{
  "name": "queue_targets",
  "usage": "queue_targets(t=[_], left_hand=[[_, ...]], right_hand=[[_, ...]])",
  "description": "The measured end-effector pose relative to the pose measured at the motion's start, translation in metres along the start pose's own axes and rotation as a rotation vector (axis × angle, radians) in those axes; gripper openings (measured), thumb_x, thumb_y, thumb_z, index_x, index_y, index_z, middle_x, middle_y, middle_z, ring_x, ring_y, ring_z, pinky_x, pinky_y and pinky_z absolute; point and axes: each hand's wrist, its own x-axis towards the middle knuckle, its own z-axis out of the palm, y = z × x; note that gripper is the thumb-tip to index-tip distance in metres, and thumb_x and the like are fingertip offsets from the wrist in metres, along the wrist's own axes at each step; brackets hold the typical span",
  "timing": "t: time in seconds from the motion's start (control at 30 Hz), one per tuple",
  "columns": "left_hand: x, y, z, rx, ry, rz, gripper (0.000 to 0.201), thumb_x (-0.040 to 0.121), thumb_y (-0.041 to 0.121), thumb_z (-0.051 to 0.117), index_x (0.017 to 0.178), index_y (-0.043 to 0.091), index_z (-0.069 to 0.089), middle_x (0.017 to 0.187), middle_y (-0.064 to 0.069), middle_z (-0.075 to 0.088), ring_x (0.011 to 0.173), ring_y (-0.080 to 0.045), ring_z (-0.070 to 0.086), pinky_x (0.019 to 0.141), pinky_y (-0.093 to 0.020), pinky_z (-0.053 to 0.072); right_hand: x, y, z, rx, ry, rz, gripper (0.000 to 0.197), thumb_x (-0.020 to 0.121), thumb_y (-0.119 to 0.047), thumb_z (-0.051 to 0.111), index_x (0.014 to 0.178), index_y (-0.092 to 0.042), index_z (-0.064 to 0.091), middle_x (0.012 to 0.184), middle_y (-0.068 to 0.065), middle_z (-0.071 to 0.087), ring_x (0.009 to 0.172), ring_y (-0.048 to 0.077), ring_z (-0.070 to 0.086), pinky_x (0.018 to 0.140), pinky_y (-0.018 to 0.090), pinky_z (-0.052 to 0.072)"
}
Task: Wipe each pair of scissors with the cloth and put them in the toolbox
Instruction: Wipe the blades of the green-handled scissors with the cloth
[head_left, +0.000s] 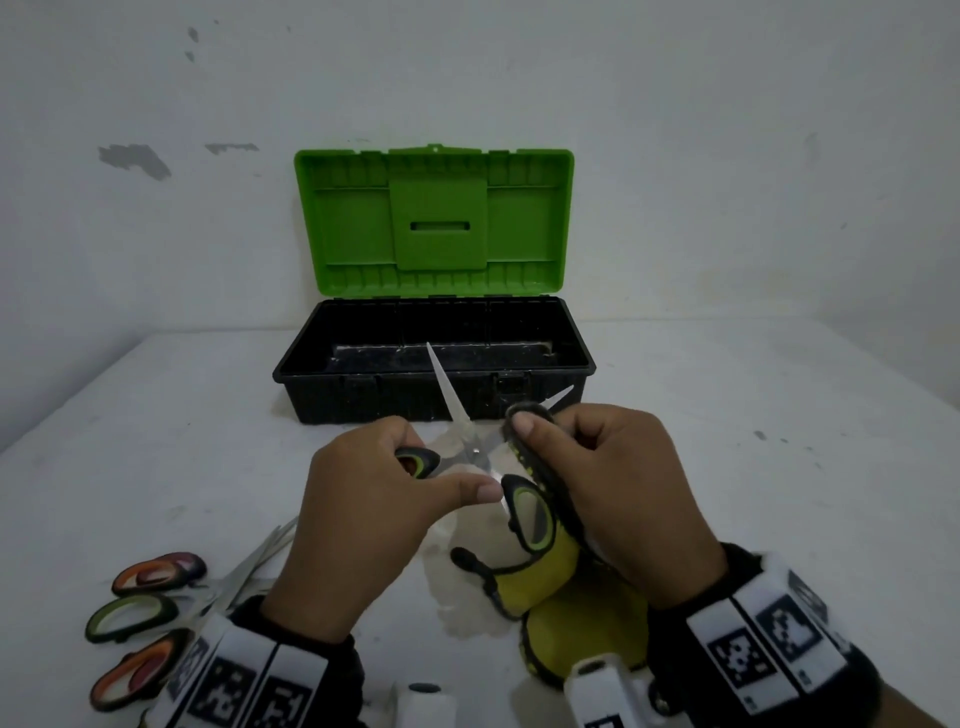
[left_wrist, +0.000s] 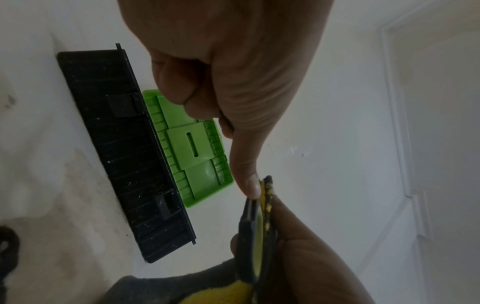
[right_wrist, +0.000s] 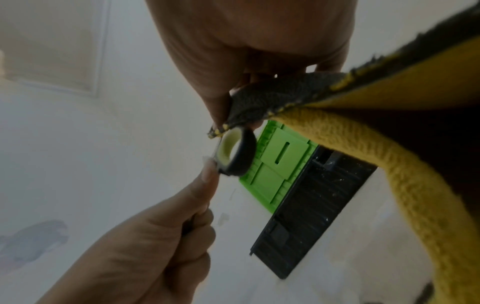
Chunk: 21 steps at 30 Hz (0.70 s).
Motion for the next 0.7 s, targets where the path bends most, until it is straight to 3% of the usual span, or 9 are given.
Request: queue_targets(t=[0.13, 0.27, 0.4, 0.57, 0.7], left_hand=[[0.000, 0.001, 0.000, -0.012, -0.005, 0.005, 0.059, 0.043, 0.057, 0.087, 0.056, 0.019, 0.043, 0.050, 0.011, 0.036, 0.047, -0.006, 0.035, 0.047, -0.016, 0.036], [0.000, -0.002, -0.002, -0.022, -0.022, -0.008, 0.062, 0.038, 0.065, 0.082, 0.057, 0.020, 0.043, 0.048, 0.012, 0.036, 0.046, -0.006, 0.033, 0.043, -0.017, 0.031], [-0.001, -0.002, -0.001, -0.021, -0.011, 0.028, 0.061, 0.042, 0.061, 0.084, 0.057, 0.016, 0.045, 0.047, 0.011, 0.034, 0.046, -0.006, 0.035, 0.045, -0.017, 0.035], [0.001, -0.004, -0.005, -0.019, -0.016, 0.030, 0.064, 0.040, 0.063, 0.082, 0.060, 0.013, 0.047, 0.050, 0.010, 0.037, 0.047, -0.006, 0.035, 0.046, -0.016, 0.036], [0.000, -0.002, -0.004, -0.016, -0.019, 0.048, 0.063, 0.040, 0.063, 0.083, 0.059, 0.015, 0.047, 0.049, 0.009, 0.037, 0.047, -0.005, 0.036, 0.046, -0.016, 0.036]], right_hand=[[0.007, 0.005, -0.004, 0.024, 0.074, 0.023, 0.050, 0.089, -0.038, 0.071, 0.049, -0.016, 0.051, 0.044, -0.007, 0.044, 0.044, 0.008, 0.038, 0.048, 0.022, 0.037], [-0.001, -0.002, -0.001, 0.035, 0.001, 0.007, 0.045, 0.089, -0.036, 0.071, 0.052, -0.017, 0.056, 0.046, -0.007, 0.047, 0.045, 0.006, 0.041, 0.046, 0.016, 0.037], [0.010, 0.005, -0.009, 0.038, 0.089, 0.007, 0.052, 0.089, -0.037, 0.071, 0.049, -0.013, 0.048, 0.045, -0.004, 0.041, 0.045, 0.011, 0.036, 0.049, 0.025, 0.035], [0.001, 0.002, -0.004, 0.086, -0.009, 0.022, 0.045, 0.088, -0.038, 0.071, 0.055, -0.010, 0.059, 0.047, -0.003, 0.050, 0.047, 0.012, 0.044, 0.049, 0.027, 0.041], [0.010, 0.008, -0.006, 0.137, 0.059, 0.033, 0.052, 0.088, -0.041, 0.073, 0.050, -0.012, 0.050, 0.045, -0.006, 0.041, 0.047, 0.016, 0.037, 0.051, 0.034, 0.037]])
